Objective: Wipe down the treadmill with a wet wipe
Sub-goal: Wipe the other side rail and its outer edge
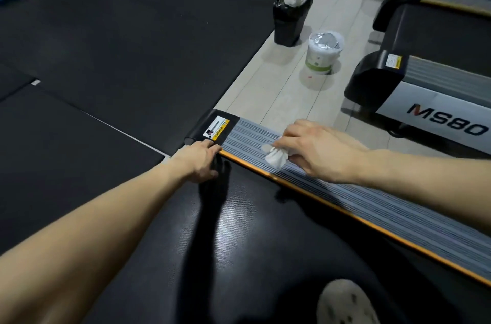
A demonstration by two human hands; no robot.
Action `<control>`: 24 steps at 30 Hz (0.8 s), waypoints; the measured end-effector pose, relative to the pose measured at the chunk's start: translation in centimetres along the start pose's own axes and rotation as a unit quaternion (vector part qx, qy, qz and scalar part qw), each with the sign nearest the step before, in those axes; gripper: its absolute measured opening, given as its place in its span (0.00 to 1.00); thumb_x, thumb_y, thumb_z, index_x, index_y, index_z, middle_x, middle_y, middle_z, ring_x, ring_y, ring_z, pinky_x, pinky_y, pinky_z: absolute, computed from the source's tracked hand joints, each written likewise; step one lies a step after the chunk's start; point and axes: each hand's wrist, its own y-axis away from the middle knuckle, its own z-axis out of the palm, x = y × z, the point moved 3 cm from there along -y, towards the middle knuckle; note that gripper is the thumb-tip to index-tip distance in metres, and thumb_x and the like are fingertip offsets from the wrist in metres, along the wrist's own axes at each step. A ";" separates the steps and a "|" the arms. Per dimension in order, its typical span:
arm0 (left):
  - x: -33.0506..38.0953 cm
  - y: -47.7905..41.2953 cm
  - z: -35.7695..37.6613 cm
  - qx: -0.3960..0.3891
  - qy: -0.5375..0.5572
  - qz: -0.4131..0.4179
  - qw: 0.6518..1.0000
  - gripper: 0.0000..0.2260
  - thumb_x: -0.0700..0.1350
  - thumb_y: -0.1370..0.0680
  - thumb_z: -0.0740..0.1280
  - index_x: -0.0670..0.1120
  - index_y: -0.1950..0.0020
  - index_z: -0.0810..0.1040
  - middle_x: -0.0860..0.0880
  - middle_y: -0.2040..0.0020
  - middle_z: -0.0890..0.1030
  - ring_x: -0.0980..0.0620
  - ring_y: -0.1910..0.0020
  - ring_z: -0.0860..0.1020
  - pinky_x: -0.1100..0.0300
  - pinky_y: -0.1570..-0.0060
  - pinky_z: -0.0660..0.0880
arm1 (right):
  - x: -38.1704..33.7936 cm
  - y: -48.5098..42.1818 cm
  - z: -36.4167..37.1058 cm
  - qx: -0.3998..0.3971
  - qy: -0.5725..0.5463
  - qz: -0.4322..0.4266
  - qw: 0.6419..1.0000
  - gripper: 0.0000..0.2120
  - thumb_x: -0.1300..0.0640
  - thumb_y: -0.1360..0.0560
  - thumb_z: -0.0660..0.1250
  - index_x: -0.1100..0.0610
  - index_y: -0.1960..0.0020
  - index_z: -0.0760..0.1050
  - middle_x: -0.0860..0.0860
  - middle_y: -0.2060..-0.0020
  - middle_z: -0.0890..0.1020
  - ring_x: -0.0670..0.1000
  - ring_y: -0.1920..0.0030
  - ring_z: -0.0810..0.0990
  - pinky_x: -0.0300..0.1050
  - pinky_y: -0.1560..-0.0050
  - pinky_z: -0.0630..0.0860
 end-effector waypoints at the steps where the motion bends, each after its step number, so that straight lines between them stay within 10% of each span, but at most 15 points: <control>1: 0.0 -0.7 -0.1 -0.004 0.004 -0.004 1.000 0.40 0.60 0.22 0.72 0.51 0.15 0.59 0.47 0.18 0.63 0.42 0.21 0.66 0.41 0.26 0.71 | 0.8 -0.4 0.0 -0.005 0.004 -0.019 1.000 0.17 0.52 0.18 0.68 0.48 0.29 0.77 0.49 0.43 0.80 0.53 0.40 0.75 0.51 0.37 0.76; 6: -0.4 -3.8 0.8 -0.028 -0.006 -0.035 0.999 0.39 0.61 0.23 0.72 0.47 0.18 0.62 0.45 0.23 0.68 0.41 0.25 0.70 0.41 0.30 0.74 | 4.6 -4.7 2.8 0.015 0.022 -0.051 0.998 0.20 0.54 0.20 0.70 0.49 0.29 0.77 0.49 0.44 0.80 0.54 0.40 0.76 0.53 0.39 0.76; 13: -2.4 -6.3 1.3 0.013 0.039 -0.127 0.991 0.40 0.60 0.21 0.71 0.44 0.16 0.59 0.42 0.20 0.65 0.40 0.20 0.65 0.44 0.24 0.67 | 4.6 -10.7 15.0 0.156 -0.141 0.166 0.963 0.23 0.61 0.21 0.71 0.53 0.27 0.77 0.53 0.39 0.78 0.56 0.39 0.74 0.58 0.37 0.76; 20: -1.9 -5.7 2.4 0.007 0.095 -0.159 0.983 0.37 0.51 0.24 0.75 0.45 0.19 0.64 0.45 0.19 0.64 0.42 0.21 0.67 0.48 0.27 0.71 | -1.9 -10.7 21.0 0.016 -0.151 -0.031 0.988 0.30 0.43 0.12 0.50 0.56 0.14 0.57 0.51 0.14 0.56 0.49 0.14 0.50 0.51 0.14 0.48; 24: -1.8 -5.6 2.0 0.006 0.112 -0.160 0.981 0.39 0.47 0.23 0.74 0.46 0.16 0.60 0.47 0.18 0.61 0.44 0.20 0.65 0.53 0.29 0.69 | 5.3 -16.8 20.1 0.022 -0.099 0.145 0.984 0.35 0.40 0.13 0.41 0.58 0.13 0.52 0.56 0.14 0.54 0.53 0.14 0.49 0.52 0.14 0.47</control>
